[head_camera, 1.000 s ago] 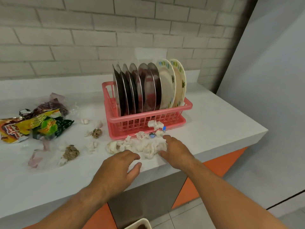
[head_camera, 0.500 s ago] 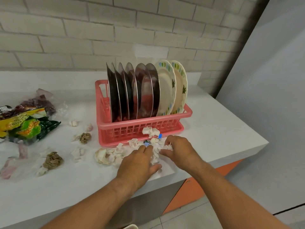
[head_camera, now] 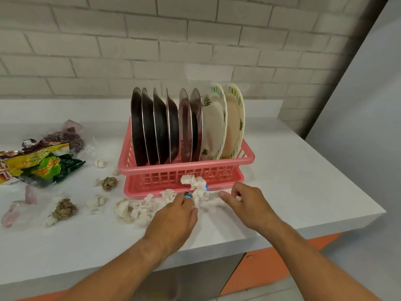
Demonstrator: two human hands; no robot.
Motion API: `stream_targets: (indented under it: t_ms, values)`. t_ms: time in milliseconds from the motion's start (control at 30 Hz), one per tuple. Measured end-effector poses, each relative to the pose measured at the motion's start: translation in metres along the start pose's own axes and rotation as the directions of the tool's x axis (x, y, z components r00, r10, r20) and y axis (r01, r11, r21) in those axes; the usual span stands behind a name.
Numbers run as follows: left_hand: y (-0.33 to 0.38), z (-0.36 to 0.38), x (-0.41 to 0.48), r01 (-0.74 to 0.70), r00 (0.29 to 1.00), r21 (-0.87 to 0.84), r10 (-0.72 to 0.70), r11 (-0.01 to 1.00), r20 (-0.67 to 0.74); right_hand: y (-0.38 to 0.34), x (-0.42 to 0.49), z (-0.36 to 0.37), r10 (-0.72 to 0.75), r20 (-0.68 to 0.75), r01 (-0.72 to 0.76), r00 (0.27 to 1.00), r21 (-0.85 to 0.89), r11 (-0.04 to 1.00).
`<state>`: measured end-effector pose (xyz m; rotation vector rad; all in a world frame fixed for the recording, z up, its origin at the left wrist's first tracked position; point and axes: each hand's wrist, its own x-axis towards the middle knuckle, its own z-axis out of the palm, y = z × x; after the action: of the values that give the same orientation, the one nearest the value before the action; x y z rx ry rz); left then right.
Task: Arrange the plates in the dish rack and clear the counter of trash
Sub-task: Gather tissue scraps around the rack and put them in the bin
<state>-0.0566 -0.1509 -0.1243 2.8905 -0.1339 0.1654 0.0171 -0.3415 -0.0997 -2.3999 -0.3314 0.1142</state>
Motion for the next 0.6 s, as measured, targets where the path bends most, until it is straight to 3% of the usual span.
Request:
stream_targets:
  t_ms: [100, 233, 433, 600]
  values:
    - [-0.003, -0.013, 0.005, 0.116, 0.99, -0.171, -0.127, 0.978, -0.059, 0.005, 0.006, 0.011, 0.018, 0.033, -0.019, 0.999, 0.018, 1.0]
    - [-0.009, -0.03, 0.006, 0.116, 0.985, -0.28, -0.147, 0.953, -0.09, -0.006, 0.014, 0.03, -0.062, 0.078, 0.065, 0.995, -0.035, 0.997]
    - [-0.018, -0.038, 0.004, 0.136, 0.978, -0.42, -0.188, 0.897, -0.086, -0.02, 0.023, 0.055, 0.095, 0.056, -0.093, 0.994, -0.031, 0.995]
    - [-0.019, -0.034, 0.001, 0.169, 0.964, -0.351, -0.228, 0.921, -0.134, -0.016, 0.031, 0.063, 0.041, 0.046, -0.033, 0.998, -0.166, 0.986]
